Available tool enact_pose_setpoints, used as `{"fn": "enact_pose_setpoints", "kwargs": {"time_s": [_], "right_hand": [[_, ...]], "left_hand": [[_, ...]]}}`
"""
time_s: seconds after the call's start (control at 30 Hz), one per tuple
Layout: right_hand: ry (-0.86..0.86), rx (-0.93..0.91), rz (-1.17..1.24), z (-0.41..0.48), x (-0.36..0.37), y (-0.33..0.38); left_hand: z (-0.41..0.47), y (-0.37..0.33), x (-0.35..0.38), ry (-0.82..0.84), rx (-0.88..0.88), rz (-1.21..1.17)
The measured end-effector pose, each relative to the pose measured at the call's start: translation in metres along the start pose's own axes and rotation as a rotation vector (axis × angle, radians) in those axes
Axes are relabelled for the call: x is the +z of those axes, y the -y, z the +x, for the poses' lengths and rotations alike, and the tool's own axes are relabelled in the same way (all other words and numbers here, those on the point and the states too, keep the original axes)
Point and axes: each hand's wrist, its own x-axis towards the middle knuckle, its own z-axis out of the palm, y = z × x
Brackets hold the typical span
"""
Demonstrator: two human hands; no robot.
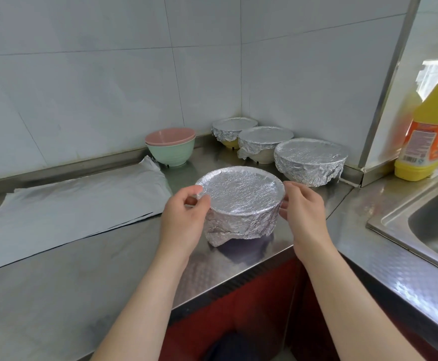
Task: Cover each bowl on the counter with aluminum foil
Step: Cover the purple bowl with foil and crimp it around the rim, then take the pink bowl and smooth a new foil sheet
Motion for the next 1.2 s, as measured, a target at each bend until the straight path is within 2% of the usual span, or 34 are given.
{"fn": "enact_pose_setpoints", "kwargs": {"time_s": [0.2,0.33,0.67,0.77,0.83,0.9,0.97,1.07,1.2], "right_hand": [[0.070,0.019,0.049,0.008,0.008,-0.002],[0.125,0.006,-0.039,0.024,0.016,-0.002],[0.069,-0.048,-0.207,0.086,0.073,-0.005],[0.050,0.034,-0.258,0.105,0.081,-0.004],[0.095,0.101,-0.255,0.112,0.081,-0.002],[0.133,0.137,-0.230,0.113,0.079,-0.001],[0.158,0.160,-0.195,0.117,0.078,-0.001],[0.172,0.167,-0.164,0.119,0.082,0.001],[0.160,0.150,-0.145,0.125,0.094,0.002]], "left_hand": [[0.033,0.006,0.010,-0.021,-0.026,-0.012],[0.056,0.010,0.018,-0.036,-0.040,0.001],[0.139,0.019,0.023,-0.057,-0.034,0.133],[0.182,0.028,0.011,-0.095,-0.051,0.196],[0.213,0.035,-0.002,-0.122,-0.050,0.342],[0.238,0.037,-0.008,-0.050,-0.017,0.718],[0.258,0.038,-0.008,0.013,0.002,0.945],[0.282,0.045,-0.003,0.074,-0.001,0.983],[0.305,0.055,-0.003,0.038,0.008,0.875]]}}
